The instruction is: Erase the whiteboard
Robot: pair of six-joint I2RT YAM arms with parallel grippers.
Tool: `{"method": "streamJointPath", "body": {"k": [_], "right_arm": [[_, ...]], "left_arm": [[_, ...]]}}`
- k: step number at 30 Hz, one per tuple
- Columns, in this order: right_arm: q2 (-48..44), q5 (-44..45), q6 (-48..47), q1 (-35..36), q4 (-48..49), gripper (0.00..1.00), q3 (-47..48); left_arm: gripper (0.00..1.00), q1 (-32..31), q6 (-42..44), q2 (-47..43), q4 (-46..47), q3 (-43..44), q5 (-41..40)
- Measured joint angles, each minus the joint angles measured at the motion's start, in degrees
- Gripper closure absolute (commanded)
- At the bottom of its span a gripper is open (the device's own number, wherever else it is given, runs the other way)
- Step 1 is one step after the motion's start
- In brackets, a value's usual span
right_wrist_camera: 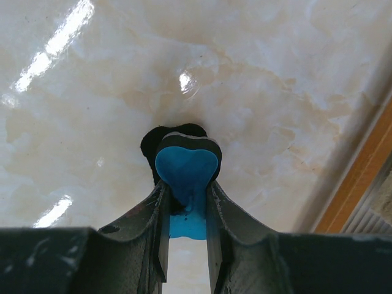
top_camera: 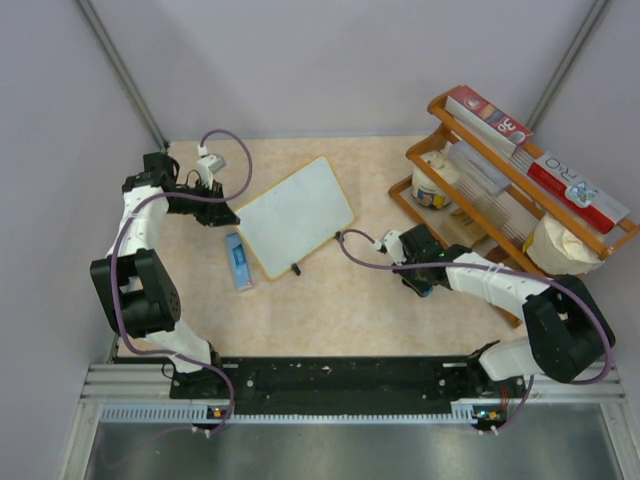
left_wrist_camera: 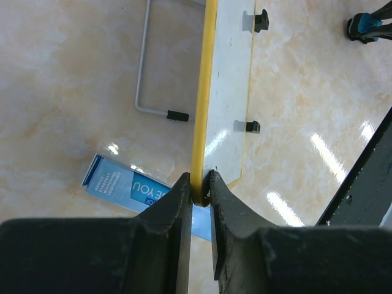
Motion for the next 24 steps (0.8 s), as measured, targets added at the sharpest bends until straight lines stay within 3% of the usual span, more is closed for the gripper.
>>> {"method": "streamJointPath", "body": {"k": [5,8,17,24], "right_arm": [[0.4,-2.3,0.0,-0.8,-2.0,0.61,0.0],[0.4,-3.1,0.0,-0.9,-2.5,0.55,0.0],[0.4,-5.7,0.3,-2.7,-3.3,0.49,0.1],[0.4,-8.2,0.7,-3.4,-4.5,0.46,1.1]], "left_arm": [[0.79,0.0,0.2,0.0,0.0,0.0,-0.2],[0.76,0.0,0.4,0.0,0.1,0.0,-0.4],[0.68,0.0,0.6,0.0,0.4,0.0,-1.1],[0.54,0.0,0.6,0.0,0.4,0.2,-1.6]]}}
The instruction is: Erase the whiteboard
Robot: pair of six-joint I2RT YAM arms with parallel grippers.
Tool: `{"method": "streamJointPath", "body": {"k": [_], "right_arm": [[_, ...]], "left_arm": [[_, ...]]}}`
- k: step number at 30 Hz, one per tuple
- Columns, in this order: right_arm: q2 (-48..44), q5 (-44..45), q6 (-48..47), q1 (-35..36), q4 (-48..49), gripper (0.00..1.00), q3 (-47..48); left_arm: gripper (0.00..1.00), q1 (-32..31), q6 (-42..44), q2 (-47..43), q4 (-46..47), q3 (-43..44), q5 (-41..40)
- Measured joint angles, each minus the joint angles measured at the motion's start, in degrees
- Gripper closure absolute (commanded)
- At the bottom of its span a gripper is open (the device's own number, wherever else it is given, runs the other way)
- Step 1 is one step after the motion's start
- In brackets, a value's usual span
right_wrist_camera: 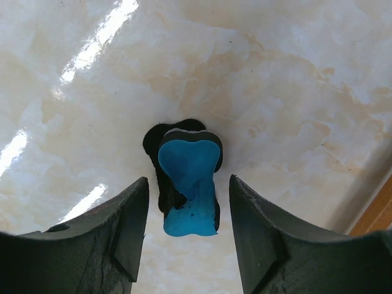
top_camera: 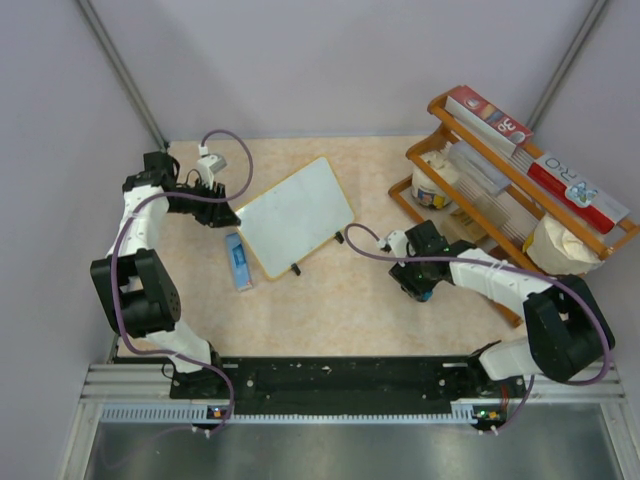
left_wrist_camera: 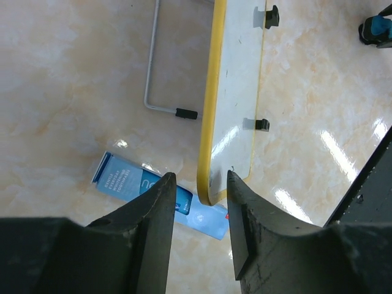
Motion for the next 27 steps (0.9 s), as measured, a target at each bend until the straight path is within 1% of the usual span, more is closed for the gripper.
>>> {"method": "streamJointPath", "body": {"k": [7,10,13,15,17,20,22,25,26,27], "right_arm": [[-0.3,-1.1,0.6,0.0,-0.4,0.42,0.2],[-0.8,-1.4,0.9,0.0,-0.5,0.39,0.2],[-1.6,-1.8,1.0,0.0,-0.8,0.36,0.6],[-2.4,-2.0,1.0,0.0,-1.0,0.35,0.9],[-3.1,-2.1,1.1,0.0,-1.0,0.32,1.0],[-3.7,-2.2,1.5,0.0,-1.3,0.27,1.0],[-4.2,-2.4,1.7,0.0,-1.6,0.24,1.0],[-5.0,-2.8,2.1,0.0,-2.5,0.22,1.7],[-5.5,-2.9,2.2,0.0,-2.9,0.21,2.1],[-5.9,-3.0,2.4,0.0,-3.1,0.18,2.6]], "left_arm": [[0.47,0.0,0.0,0.0,0.1,0.2,-0.1],[0.39,0.0,-0.1,0.0,0.3,0.2,0.0],[0.37,0.0,-0.5,0.0,0.3,0.4,0.3],[0.31,0.0,-0.7,0.0,0.3,0.8,0.9],[0.27,0.0,-1.1,0.0,0.2,1.5,1.7],[0.23,0.0,-1.8,0.0,0.3,2.6,2.6],[0.17,0.0,-2.4,-0.1,0.4,3.0,2.8],[0.12,0.0,-3.5,-0.9,0.6,3.1,3.1],[0.09,0.1,-4.4,-1.6,0.8,3.1,3.2],[0.02,0.1,-4.9,-2.2,1.2,3.1,3.2]]}}
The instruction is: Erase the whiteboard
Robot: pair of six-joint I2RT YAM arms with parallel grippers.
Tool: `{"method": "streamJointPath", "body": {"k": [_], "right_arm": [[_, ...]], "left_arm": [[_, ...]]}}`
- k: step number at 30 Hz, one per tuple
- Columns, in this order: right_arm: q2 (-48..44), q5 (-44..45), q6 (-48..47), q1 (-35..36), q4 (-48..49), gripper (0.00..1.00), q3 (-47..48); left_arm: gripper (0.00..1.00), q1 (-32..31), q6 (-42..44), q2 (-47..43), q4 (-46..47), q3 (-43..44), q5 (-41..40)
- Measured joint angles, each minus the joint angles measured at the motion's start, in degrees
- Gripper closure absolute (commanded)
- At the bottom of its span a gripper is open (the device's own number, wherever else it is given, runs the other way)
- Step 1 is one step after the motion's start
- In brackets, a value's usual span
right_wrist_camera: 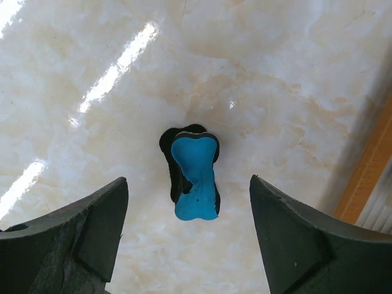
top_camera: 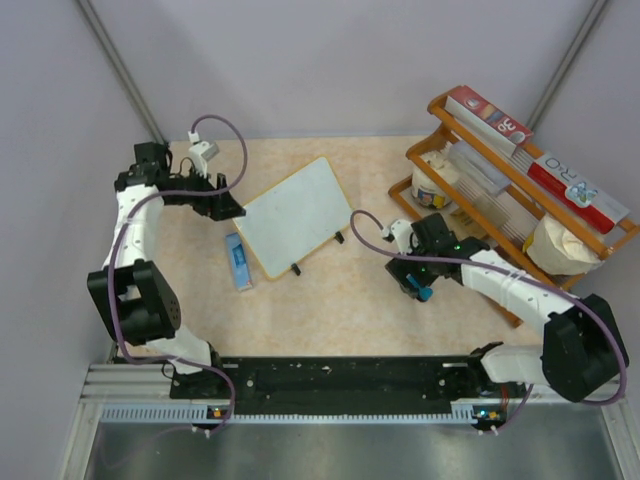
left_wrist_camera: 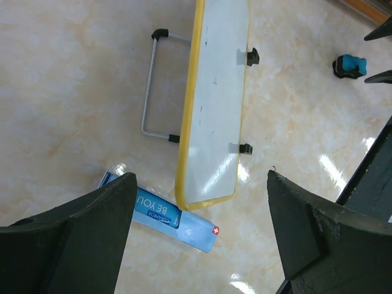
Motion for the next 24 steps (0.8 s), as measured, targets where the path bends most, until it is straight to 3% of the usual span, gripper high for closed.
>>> {"method": "streamJointPath", "body": {"k": [2,9,13,24], "right_arm": [[-0.9,0.0,0.3,0.0,-0.4,0.01,1.1],[-6.6,3.5,1.8,0.0,-0.8,0.01,6.3],[-10.2,7.6,2.8,-0.1,-0.4,0.01,9.3],[-16.3,17.0,4.0,-5.7,0.0,0.01,21.8]], "left_arm": [[0.01,0.2,-1.9,-1.7,1.0,0.0,0.0],[0.01,0.6,-14.0,-13.2,10.1,-1.7,-3.7],[0.01,0.6,-19.9,-23.9,17.6,-8.2,-9.0],[0.01,0.6,-25.3,-34.6,22.3,-15.0,-21.2]]}}
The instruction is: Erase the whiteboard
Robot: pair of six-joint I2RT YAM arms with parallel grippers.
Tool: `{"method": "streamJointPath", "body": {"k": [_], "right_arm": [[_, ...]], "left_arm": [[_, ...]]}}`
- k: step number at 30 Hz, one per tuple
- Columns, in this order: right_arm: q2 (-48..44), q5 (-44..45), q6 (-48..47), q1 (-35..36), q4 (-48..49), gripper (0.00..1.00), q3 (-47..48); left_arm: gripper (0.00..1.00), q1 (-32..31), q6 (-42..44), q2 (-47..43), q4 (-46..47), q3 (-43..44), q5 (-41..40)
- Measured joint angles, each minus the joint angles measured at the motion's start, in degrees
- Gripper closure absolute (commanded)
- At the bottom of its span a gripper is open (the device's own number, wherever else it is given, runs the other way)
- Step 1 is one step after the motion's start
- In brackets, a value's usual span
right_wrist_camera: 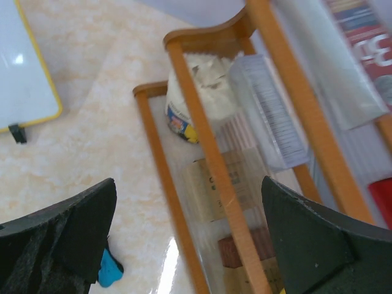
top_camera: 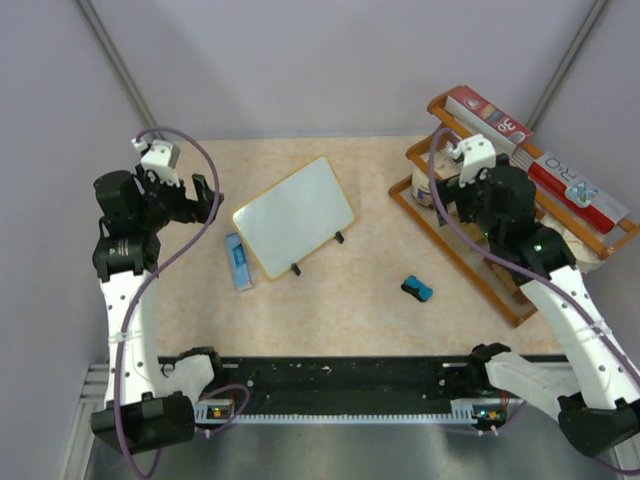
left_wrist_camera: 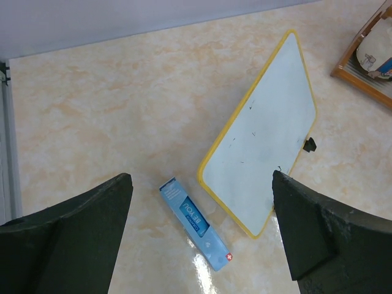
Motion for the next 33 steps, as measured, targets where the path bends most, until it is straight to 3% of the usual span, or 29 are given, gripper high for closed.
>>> {"method": "streamJointPath", "body": {"k": [11,33], "right_arm": [[-6.1,2.9,3.5,-3.7,1.1,0.01,5.8],[-4.5,11.3,2.4,-3.7,6.5,0.01,5.7]], "left_arm": [[0.01,0.0,-1.9,-2.7,1.2,-3.2,-2.0],[0.01,0.0,-4.3,-0.9,11.1,-9.2,-3.8]]}}
